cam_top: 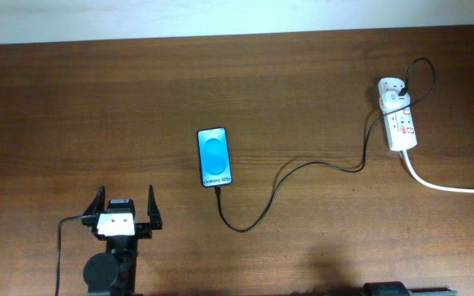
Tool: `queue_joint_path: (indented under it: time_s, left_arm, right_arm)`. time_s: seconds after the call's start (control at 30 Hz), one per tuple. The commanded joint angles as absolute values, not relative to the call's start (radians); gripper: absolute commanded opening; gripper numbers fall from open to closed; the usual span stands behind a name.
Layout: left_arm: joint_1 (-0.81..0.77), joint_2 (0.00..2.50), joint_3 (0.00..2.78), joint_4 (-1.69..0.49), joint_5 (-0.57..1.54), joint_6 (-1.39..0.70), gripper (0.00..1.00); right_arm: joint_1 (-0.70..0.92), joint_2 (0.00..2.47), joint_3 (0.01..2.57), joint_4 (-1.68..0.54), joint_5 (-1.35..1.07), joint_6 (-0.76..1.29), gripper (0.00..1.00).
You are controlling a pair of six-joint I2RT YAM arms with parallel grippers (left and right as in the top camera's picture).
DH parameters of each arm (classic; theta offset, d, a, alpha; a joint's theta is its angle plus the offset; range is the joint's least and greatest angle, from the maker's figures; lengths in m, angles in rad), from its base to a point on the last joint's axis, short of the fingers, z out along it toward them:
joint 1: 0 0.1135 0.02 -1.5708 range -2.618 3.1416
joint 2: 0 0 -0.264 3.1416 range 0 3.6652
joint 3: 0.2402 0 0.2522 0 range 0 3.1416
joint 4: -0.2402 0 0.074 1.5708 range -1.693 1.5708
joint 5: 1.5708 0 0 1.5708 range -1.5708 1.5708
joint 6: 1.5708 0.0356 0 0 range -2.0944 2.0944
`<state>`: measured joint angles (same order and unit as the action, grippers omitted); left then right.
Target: Plug charger to phone and switch on socket
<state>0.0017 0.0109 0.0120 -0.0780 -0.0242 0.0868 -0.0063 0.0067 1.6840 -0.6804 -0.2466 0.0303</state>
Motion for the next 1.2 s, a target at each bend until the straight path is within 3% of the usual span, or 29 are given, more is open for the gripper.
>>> queue_joint_path:
  time_s: [0.0,0.13,0.33,0.43,0.73,0.97,1.17]
  left_arm:
    - [0.008,0.006,0.009,-0.083,-0.014,0.103,0.99]
    - [0.008,0.006,0.009,-0.083,-0.014,0.103,0.99]
    - [0.008,0.006,0.009,-0.083,-0.014,0.103,0.99]
    - [0.008,0.006,0.009,-0.083,-0.014,0.103,0.99]
    - [0.008,0.006,0.009,-0.083,-0.014,0.103,0.99]
    - [0.008,0.006,0.009,-0.083,-0.014,0.103,0.99]
    - [0.008,0.006,0.009,-0.083,-0.014,0.103,0.99]
  right_arm:
    - [-0.045,0.006,1.607,-0.566,-0.207,0.03,0.99]
    - [-0.052,0.006,1.416,-0.288,-0.072,0.03,0.99]
    - [-0.052,0.006,1.033,0.167,-0.057,0.03,0.99]
    - [-0.052,0.006,0.834,0.282,-0.02,0.03,0.99]
    - [-0.052,0.007,0.256,0.227,0.005,0.03,0.99]
    - [-0.052,0.007,0.088,0.194,0.005,0.03,0.99]
    - [-0.052,0.007,0.022,0.01,0.005,0.03,0.99]
